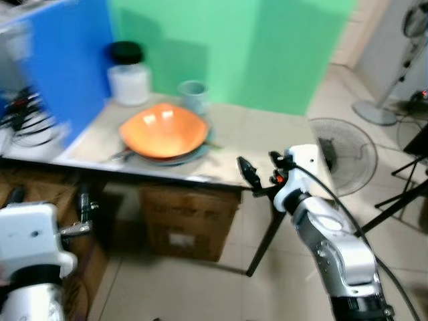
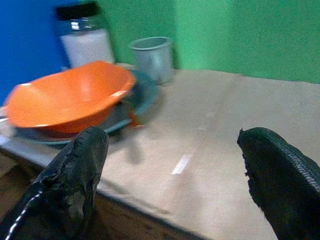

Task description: Setting the table

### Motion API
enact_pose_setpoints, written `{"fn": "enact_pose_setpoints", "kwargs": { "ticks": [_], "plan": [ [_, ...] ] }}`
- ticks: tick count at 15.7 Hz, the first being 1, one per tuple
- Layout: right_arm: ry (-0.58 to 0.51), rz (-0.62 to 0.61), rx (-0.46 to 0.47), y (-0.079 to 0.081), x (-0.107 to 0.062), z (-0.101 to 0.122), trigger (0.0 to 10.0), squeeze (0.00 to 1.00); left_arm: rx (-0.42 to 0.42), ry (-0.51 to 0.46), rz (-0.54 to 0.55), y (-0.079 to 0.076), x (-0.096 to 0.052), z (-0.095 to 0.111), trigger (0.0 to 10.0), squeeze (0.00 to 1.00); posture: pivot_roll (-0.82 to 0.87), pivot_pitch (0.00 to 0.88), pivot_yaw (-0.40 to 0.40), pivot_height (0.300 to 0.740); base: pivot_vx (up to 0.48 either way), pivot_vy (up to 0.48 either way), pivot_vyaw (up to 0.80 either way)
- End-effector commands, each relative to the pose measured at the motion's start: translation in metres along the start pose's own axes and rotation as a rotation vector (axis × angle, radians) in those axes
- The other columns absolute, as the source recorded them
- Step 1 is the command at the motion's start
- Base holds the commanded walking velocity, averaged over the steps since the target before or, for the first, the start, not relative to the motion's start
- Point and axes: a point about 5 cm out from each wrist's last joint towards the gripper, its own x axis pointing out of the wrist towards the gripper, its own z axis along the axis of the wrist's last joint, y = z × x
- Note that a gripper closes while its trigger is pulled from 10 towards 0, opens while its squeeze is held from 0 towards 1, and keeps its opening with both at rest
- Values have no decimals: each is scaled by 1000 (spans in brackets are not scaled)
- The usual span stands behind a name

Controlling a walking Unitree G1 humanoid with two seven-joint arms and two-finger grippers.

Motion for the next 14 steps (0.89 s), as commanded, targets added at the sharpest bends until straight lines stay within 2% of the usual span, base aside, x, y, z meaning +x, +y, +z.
{"fn": "enact_pose_setpoints", "kwargs": {
  "ticks": [1, 4, 8, 9, 12, 14],
  "plan": [
    [-20, 27, 27, 3, 4, 5, 10000, 0, 20, -9, 3, 4, 1, 3, 10000, 0, 79, 0, -48, 740, 341, 0, 0],
    [-22, 93, 15, 11, 15, 14, 10000, 0, 13, -26, -67, -1, 13, 4, 10000, 0, 81, 0, -49, 740, 345, 0, 0],
    [118, 201, 105, 25, 25, 12, 10000, 0, -30, -30, -214, -19, 30, 5, 10000, 0, 57, 0, -39, 740, 345, 0, 0],
    [109, 211, 102, 27, 27, 14, 10000, 0, -27, -35, -252, -22, 35, 5, 10000, 0, 49, 0, -29, 740, 345, 0, 0],
    [87, 195, 58, 18, 24, 13, 10000, 0, -14, -28, -355, -33, 50, 1, 10000, 0, 4, 0, 53, 740, 336, 0, 0],
    [90, 204, 59, 19, 25, 15, 10000, 0, -8, -25, -387, -35, 52, 1, 10000, 0, -4, 1, 67, 740, 326, 0, 0]
  ]
}}
